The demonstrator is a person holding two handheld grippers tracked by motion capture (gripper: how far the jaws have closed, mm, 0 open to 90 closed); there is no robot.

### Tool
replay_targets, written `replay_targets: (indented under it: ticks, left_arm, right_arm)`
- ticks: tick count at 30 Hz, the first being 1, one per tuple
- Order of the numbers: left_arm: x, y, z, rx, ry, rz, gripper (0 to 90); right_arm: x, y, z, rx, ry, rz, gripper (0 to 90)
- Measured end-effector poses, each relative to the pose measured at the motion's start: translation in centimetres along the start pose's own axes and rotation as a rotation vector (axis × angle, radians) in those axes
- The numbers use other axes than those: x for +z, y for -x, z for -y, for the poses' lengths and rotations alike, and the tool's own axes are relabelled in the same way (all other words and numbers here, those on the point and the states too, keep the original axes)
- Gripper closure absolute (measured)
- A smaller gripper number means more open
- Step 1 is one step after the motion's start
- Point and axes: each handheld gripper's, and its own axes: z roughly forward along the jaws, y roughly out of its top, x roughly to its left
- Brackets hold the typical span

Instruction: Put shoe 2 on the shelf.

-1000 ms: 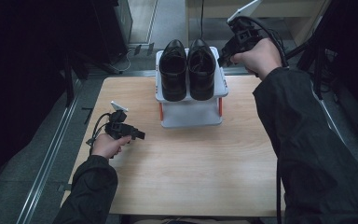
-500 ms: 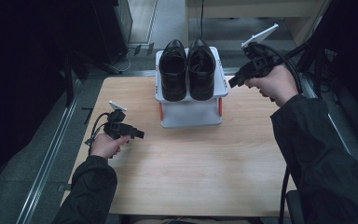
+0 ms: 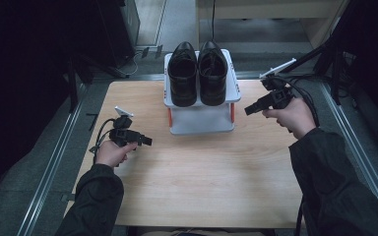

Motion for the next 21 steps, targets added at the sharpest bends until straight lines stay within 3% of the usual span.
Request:
replay_targets:
  ticks: [9,19,21]
  left_arm:
    - [0.0,0.0,0.0,0.025,0.006,-0.007,41.9]
    - [0.3,0.1,0.1,0.055,0.006,-0.016,41.1]
    - [0.3,0.3,0.2,0.058,0.027,-0.016,40.8]
  right_arm:
    - [3.4,1.3,3.9,-0.044,0.002,-0.034,58.2]
    - [5.6,2.4,7.1,-0.034,0.011,-0.072,56.6]
    - [5.9,2.7,7.5,-0.037,0.025,-0.080,56.5]
